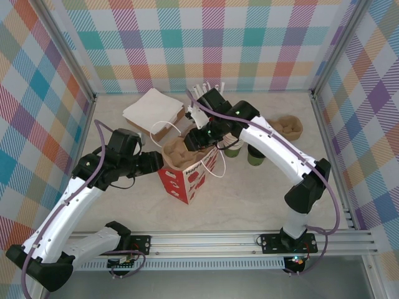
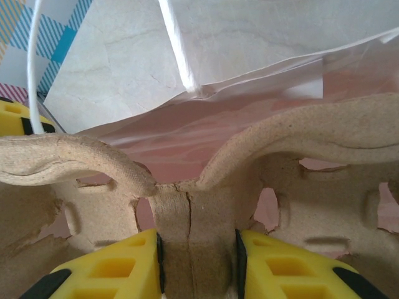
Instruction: Pack the takeout coffee
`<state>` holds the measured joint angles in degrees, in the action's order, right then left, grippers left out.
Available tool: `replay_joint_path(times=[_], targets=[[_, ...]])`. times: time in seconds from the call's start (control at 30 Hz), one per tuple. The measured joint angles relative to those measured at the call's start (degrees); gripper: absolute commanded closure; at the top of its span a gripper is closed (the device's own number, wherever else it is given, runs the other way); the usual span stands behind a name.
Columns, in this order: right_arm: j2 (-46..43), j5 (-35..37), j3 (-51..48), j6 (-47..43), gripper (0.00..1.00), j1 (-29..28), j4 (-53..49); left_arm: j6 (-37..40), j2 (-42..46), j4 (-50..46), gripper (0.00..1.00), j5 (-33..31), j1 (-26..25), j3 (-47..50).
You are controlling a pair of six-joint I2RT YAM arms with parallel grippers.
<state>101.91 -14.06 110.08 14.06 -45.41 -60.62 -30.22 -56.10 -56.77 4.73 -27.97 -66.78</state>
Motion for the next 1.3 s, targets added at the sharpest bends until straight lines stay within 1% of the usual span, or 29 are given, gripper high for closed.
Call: replay_joint_path(times=[0.27, 0.43, 0.5, 0.87, 1.3], targets=[[0.8, 1.7, 0.2, 0.0, 0.68, 0.0, -0.3, 1.6, -0.1, 0.2, 0.45, 3.8, 0.0, 0.0], [1.0, 2.8, 1.0, 0.0, 0.68, 0.0, -0.6, 2.6, -0.2, 0.2, 0.44, 5.1, 0.0, 0.0], [1.3, 3.2, 1.7, -0.1, 0.68, 0.0, -0.8, 2.7, -0.2, 0.2, 0.45, 5.1, 0.0, 0.0], [1.4, 5.7, 2.4, -5.4, 0.68, -0.3, -5.0, 2.8, -0.2, 0.7, 0.53, 4.1, 0.0, 0.0], [2.3, 9.7, 3.0, -9.2, 0.68, -3.4, -8.1, 4.1, -0.9, 1.5, 0.55, 3.3, 0.0, -0.2]])
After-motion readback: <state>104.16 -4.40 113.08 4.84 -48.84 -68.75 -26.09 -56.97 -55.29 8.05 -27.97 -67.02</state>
